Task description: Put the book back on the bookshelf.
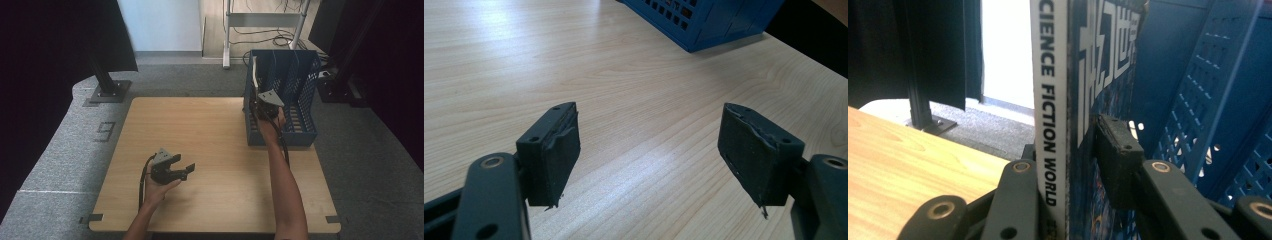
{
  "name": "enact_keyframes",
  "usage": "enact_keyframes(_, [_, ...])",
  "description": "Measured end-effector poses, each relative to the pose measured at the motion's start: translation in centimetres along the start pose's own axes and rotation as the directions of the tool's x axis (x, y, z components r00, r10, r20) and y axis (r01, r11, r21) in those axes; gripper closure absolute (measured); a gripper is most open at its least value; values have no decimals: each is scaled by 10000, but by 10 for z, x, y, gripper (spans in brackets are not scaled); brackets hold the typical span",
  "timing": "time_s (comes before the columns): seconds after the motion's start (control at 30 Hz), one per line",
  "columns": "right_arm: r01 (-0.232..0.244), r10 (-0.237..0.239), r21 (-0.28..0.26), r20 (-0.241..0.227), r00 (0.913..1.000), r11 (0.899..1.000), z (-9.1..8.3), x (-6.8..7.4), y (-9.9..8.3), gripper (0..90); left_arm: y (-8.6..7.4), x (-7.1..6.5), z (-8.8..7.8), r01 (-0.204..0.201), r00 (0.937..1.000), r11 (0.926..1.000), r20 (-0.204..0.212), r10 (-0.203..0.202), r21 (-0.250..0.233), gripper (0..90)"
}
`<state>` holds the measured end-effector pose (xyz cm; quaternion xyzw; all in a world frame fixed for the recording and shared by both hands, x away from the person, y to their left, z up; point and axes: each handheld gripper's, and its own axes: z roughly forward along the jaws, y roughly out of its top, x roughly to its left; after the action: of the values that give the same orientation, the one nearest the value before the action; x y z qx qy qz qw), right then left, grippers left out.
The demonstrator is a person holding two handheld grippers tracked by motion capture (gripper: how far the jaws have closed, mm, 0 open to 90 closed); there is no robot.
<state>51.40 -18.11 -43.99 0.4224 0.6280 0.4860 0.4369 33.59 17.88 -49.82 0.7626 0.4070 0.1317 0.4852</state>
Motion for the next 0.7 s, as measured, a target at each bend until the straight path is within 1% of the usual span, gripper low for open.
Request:
enact_keyframes(0.07, [-75, 75, -19, 87, 9999, 10000, 2, -2, 0, 718, 0, 0, 0, 8, 10000, 10000, -10, -8, -2, 249])
enact_keyframes(0.13, [-41, 40, 44, 155, 9999, 10000, 4, -3, 3, 721, 0, 1, 1, 2, 10000, 10000, -17, -2, 19, 249])
enact_keyframes(0.27, [31, -31, 44, 160, 9999, 10000, 8, -2, 7, 720, -1, 2, 1, 44, 10000, 10000, -45, -44, 22, 249])
enact_keyframes(0.37, [-49, 50, -14, 218, 9997, 10000, 10, -2, 6, 714, -1, 2, 0, 90, 9999, 10000, -75, -90, -18, 250])
enact_keyframes(0.47, [-25, 24, 76, 141, 9999, 10000, 9, 0, 5, 671, -1, 2, 0, 50, 10000, 10000, -63, -50, -19, 250])
enact_keyframes(0.57, [192, -193, 257, 46, 9998, 9995, 8, 3, 5, 618, -1, 1, 1, 4, 10000, 10000, -26, -4, 13, 250])
enact_keyframes(0.7, [120, -119, 394, -33, 9999, 9992, 7, 2, 5, 555, 0, 0, 0, -18, 10000, 10000, -8, 18, -14, 250])
